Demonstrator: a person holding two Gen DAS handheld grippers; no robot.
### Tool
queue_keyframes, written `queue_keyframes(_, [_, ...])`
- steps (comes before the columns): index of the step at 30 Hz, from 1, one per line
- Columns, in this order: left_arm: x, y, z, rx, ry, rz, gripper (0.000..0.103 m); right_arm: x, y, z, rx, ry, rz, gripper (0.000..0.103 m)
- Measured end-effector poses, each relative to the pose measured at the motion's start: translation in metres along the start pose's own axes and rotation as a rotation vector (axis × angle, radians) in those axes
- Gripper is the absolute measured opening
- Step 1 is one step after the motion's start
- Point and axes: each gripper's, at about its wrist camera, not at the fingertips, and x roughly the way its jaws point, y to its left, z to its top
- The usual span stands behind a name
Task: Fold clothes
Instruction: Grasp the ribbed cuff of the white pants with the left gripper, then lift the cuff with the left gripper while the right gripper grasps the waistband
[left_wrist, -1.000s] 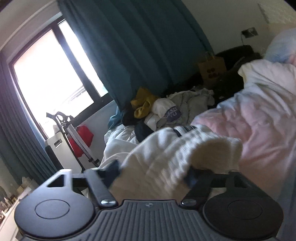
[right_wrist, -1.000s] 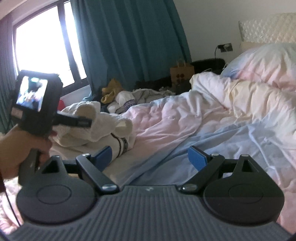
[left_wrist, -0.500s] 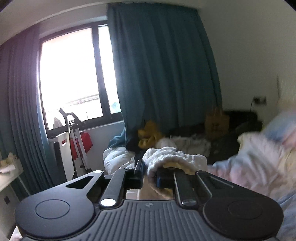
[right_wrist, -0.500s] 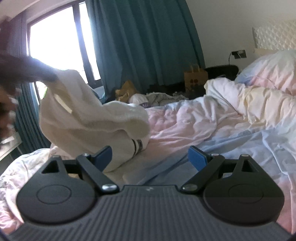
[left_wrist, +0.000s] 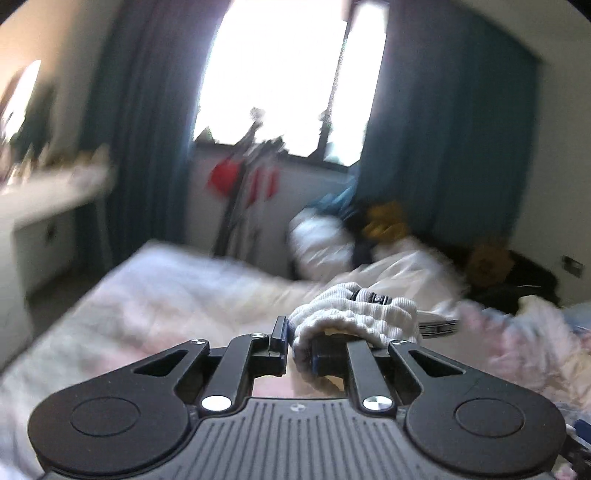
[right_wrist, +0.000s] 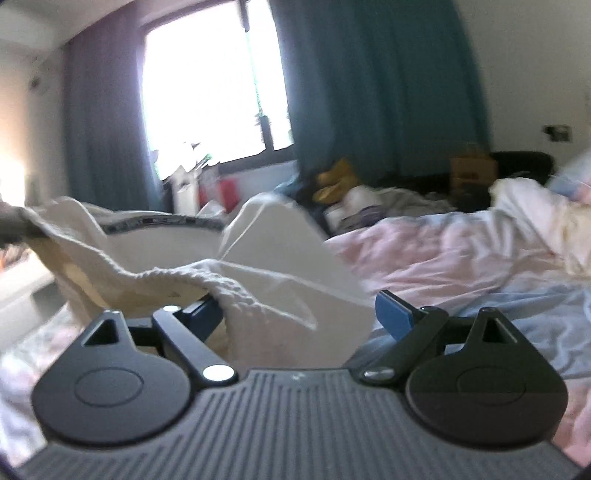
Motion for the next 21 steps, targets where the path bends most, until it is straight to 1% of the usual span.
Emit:
queue_keyframes(2, [0.02,0.029,-0.006,-0.033,0.076,0.036,0.012,0.005,0.019,-0.009,-0.06,0.054,0.027,0.091])
queue_keyframes(4, [0.039,0.051,-0.006,-0.059,0.137,0.051,0.012,0.009,0.037,-0.018,-0.116,0.115,0.057,0.091])
queue_keyframes(7, [0.059,0.066,-0.012,-0.038,0.162,0.062,0.013,0.017,0.062,-0.034,-0.188,0.203,0.103,0.091])
queue_keyframes(10, [0.072,0.075,-0.028,-0.093,0.212,0.057,0.013,0.022,0.077,-0.046,-0.191,0.276,0.114,0.091])
queue_keyframes(12, [0.083,0.078,-0.037,-0.101,0.238,0.058,0.014,0.026,0.083,-0.052,-0.172,0.317,0.124,0.091])
queue_keyframes(13, [0.087,0.079,-0.041,-0.104,0.251,0.059,0.017,0.028,0.086,-0.054,-0.163,0.334,0.127,0.091])
queue_keyframes(17, [0.093,0.085,-0.049,-0.152,0.278,0.054,0.026,0.031,0.089,-0.058,-0.16,0.351,0.101,0.09])
queue_keyframes(21, [0.097,0.091,-0.051,-0.183,0.293,0.047,0.028,0.032,0.091,-0.061,-0.165,0.356,0.065,0.09])
